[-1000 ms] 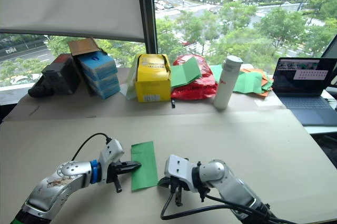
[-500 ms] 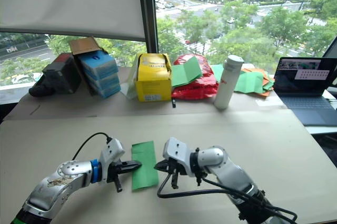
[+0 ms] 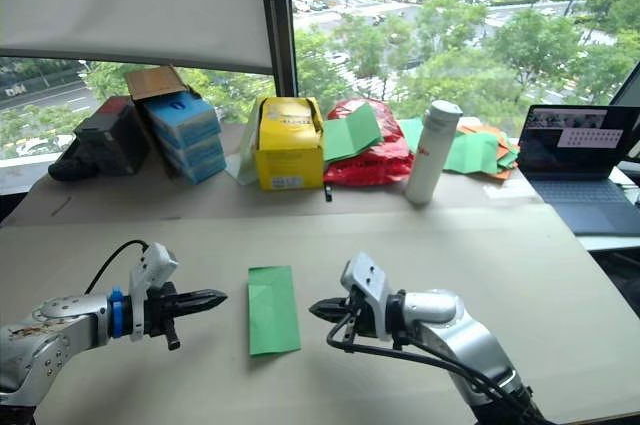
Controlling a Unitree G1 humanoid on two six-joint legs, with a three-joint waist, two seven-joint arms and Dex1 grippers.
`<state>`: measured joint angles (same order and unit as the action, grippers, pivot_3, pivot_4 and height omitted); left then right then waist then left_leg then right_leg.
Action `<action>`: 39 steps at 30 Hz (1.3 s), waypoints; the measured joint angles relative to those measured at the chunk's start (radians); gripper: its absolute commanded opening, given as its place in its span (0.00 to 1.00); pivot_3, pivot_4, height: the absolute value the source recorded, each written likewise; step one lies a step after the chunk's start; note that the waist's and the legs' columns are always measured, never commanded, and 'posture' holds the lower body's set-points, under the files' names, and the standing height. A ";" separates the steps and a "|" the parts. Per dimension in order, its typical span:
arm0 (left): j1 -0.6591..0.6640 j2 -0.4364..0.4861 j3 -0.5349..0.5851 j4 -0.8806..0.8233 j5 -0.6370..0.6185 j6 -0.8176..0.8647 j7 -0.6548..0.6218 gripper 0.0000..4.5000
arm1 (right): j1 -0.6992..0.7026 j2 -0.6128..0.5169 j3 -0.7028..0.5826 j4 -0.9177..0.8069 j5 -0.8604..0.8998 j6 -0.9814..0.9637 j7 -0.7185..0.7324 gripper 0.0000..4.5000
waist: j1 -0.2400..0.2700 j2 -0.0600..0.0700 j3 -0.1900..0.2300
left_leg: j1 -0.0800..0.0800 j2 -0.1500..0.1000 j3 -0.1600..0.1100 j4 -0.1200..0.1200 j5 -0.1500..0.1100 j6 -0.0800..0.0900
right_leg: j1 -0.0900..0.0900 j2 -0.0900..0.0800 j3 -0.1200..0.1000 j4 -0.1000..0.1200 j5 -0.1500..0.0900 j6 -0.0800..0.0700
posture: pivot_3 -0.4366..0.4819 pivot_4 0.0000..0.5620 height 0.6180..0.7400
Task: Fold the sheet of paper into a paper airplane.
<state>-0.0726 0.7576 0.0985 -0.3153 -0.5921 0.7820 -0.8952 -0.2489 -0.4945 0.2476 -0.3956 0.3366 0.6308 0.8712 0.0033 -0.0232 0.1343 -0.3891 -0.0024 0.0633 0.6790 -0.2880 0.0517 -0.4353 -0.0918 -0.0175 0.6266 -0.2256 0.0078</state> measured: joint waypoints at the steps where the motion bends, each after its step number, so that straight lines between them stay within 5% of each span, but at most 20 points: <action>1: -0.011 -0.023 -0.025 0.000 0.000 0.000 0.010 0.00 | 0.000 0.002 0.000 -0.003 0.000 0.005 -0.008 0.01 | 0.002 0.000 0.000 | 0.000 0.000 0.000 0.000 0.000 0.000 | 0.000 0.000 0.000 0.000 0.000 0.000 | 0.48 0.27 1.00; 15: -0.182 -0.170 -0.167 0.019 0.040 -0.015 0.048 0.00 | -0.024 0.027 -0.065 -0.052 0.081 0.076 -0.091 0.01 | 0.007 -0.002 0.001 | -0.001 0.000 0.001 0.003 0.000 0.001 | 0.001 0.005 0.000 0.002 0.000 0.001 | 0.48 0.27 1.00; 23: -0.053 0.022 -0.040 0.049 0.039 -0.019 -0.032 0.00 | -0.006 0.004 -0.067 -0.056 0.084 0.078 -0.090 0.01 | -0.013 -0.002 0.001 | -0.001 0.001 0.001 0.003 0.001 0.000 | 0.000 0.014 0.002 0.002 0.000 0.000 | 0.48 0.27 1.00; 28: -0.007 0.058 -0.047 0.055 0.065 -0.063 -0.069 0.00 | 0.001 0.001 -0.061 -0.067 0.104 0.078 -0.086 0.01 | 0.004 -0.002 0.001 | 0.000 0.001 0.001 0.004 0.000 0.001 | 0.002 0.013 0.001 0.002 0.000 0.001 | 0.48 0.27 1.00; 39: -0.081 -0.087 -0.151 0.065 0.118 -0.103 -0.010 0.00 | 0.005 -0.004 -0.056 -0.078 0.118 0.094 -0.101 0.01 | 0.008 -0.002 0.001 | 0.000 0.001 0.001 0.005 0.000 0.001 | 0.002 0.014 0.002 0.003 0.001 0.001 | 0.48 0.27 1.00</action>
<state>-0.1532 0.6710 -0.0524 -0.2505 -0.4739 0.6792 -0.9051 -0.2443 -0.4984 0.1919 -0.4735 0.4543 0.7248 0.7707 0.0109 -0.0251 0.1353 -0.3894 -0.0014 0.0639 0.6839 -0.2877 0.0522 -0.4332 -0.0783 -0.0157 0.6292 -0.2249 0.0092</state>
